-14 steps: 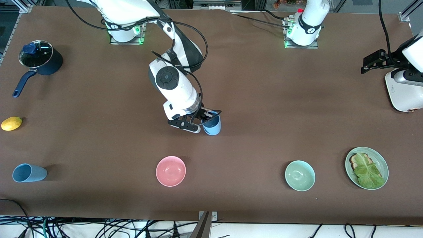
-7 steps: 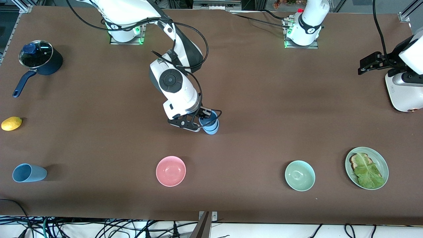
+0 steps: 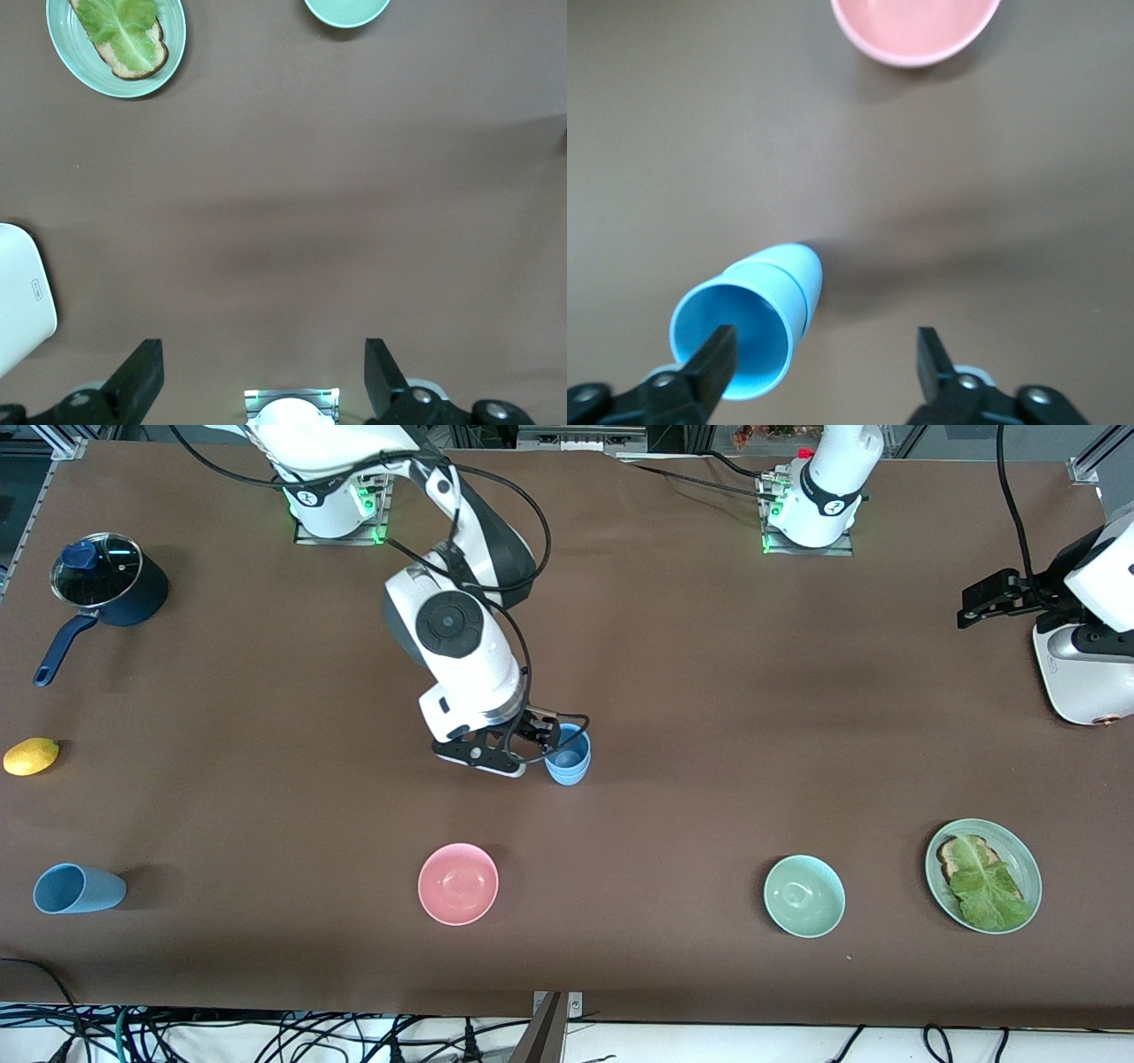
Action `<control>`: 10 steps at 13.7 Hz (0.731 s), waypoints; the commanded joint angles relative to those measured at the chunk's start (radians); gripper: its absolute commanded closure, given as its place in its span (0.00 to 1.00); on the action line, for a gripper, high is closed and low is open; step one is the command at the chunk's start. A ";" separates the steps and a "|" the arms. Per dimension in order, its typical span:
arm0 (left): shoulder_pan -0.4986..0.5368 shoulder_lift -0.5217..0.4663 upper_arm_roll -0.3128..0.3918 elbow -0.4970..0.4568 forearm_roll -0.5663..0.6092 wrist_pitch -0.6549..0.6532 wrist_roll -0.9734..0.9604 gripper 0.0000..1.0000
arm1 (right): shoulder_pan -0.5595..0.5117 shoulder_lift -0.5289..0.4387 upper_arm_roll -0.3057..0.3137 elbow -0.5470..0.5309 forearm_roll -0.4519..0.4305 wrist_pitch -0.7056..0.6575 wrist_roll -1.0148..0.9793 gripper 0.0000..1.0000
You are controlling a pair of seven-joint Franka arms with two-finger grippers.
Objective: Stack blue cups with both arms
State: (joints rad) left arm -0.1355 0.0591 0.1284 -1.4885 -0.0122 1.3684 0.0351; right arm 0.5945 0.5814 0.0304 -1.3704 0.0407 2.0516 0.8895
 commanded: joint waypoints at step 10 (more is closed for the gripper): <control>0.010 0.007 0.004 0.004 -0.020 -0.002 -0.012 0.00 | 0.002 -0.310 -0.357 -0.030 0.011 -0.567 -0.654 0.00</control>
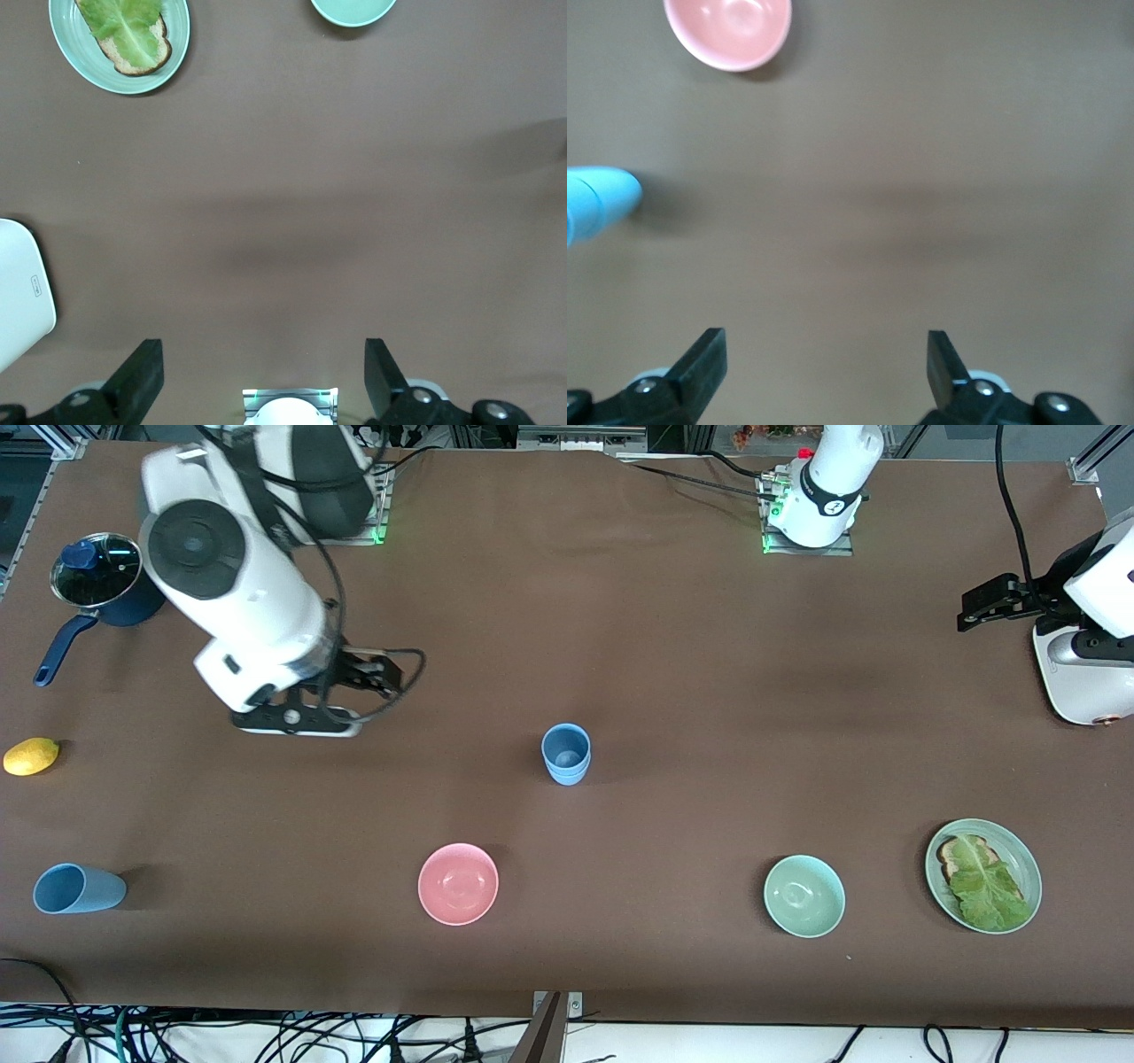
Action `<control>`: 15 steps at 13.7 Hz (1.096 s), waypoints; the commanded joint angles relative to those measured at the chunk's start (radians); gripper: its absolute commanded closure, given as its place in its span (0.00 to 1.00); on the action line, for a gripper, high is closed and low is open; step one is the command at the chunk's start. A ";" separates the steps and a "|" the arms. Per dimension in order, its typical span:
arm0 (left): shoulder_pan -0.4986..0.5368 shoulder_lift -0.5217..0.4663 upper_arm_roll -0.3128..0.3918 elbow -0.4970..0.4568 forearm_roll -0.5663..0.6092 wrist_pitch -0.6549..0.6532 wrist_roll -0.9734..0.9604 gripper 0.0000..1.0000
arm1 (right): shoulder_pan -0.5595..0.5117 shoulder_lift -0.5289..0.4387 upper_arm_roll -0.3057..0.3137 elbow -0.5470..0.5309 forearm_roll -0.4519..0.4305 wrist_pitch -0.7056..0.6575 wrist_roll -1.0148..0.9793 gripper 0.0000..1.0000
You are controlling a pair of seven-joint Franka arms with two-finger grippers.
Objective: Stack blue cups with both arms
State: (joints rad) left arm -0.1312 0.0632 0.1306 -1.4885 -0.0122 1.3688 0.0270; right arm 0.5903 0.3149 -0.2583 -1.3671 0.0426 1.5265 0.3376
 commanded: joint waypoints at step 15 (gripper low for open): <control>0.004 0.004 0.001 0.002 -0.020 -0.004 0.007 0.00 | -0.640 -0.344 0.329 -0.290 -0.058 0.041 -0.324 0.00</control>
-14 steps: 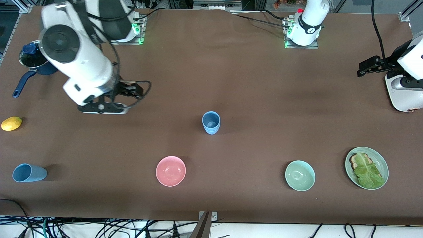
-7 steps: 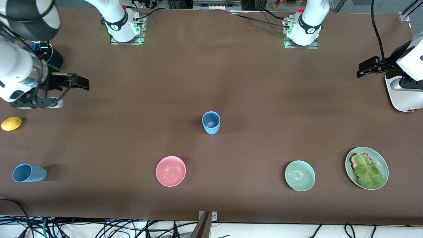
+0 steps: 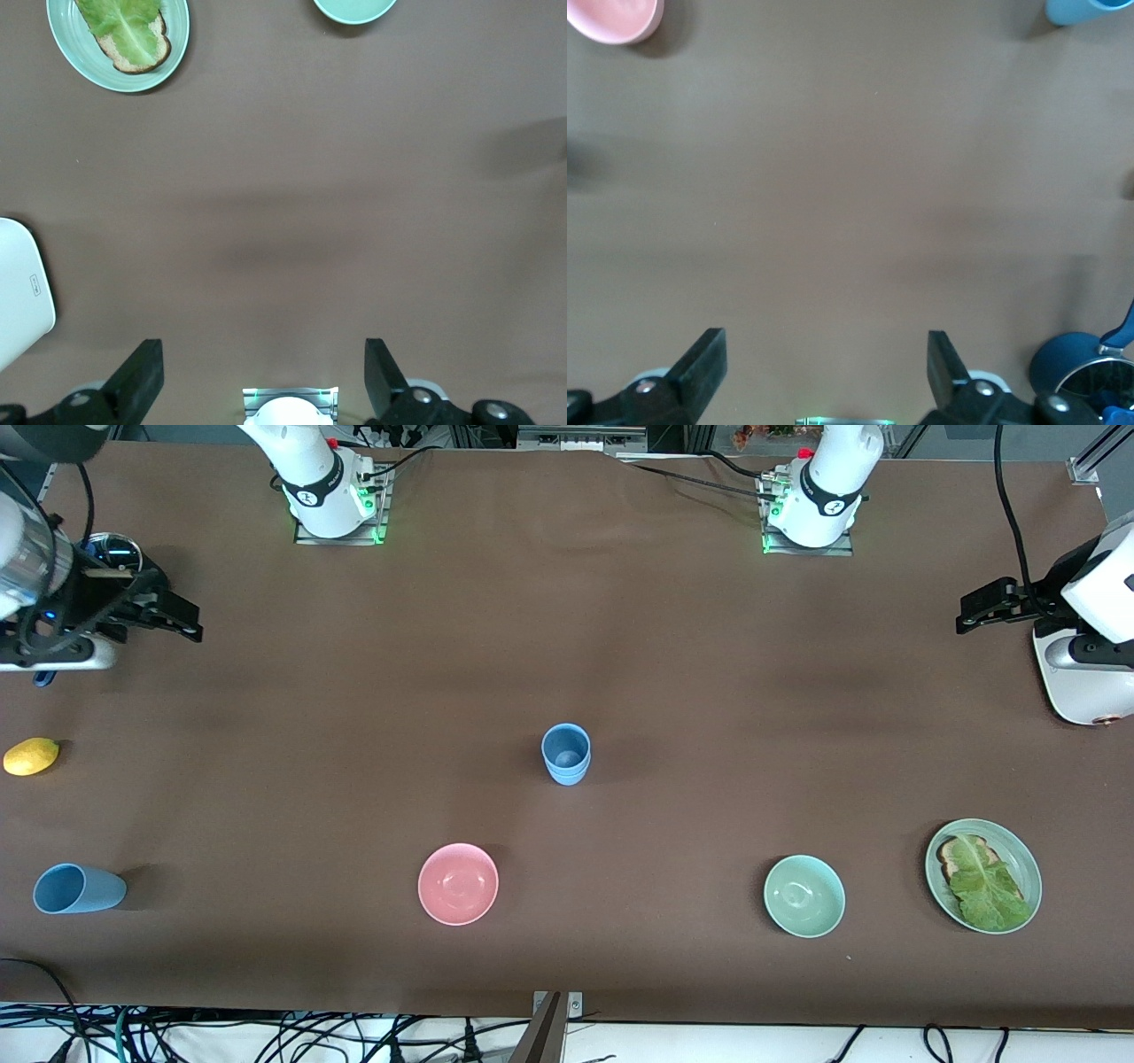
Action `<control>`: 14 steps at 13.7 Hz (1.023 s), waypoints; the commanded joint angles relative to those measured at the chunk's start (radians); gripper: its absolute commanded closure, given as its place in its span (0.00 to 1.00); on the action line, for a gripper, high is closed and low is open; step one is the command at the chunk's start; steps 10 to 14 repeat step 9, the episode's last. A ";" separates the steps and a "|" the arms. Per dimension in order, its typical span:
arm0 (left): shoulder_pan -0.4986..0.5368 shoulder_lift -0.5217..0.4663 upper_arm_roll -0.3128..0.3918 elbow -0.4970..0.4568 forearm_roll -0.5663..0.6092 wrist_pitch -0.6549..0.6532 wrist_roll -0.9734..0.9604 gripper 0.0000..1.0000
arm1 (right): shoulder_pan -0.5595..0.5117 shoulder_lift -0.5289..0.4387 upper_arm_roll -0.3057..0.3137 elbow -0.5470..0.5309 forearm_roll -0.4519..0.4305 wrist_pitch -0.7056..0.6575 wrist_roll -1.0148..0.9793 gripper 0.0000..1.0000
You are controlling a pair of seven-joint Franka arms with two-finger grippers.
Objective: Stack blue cups with both arms
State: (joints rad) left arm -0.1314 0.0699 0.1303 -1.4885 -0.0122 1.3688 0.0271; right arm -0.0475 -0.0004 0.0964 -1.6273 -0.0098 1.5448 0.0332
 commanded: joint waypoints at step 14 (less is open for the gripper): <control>0.006 -0.001 0.000 0.002 -0.020 -0.004 0.007 0.00 | 0.031 -0.026 -0.072 -0.031 -0.005 0.025 -0.026 0.00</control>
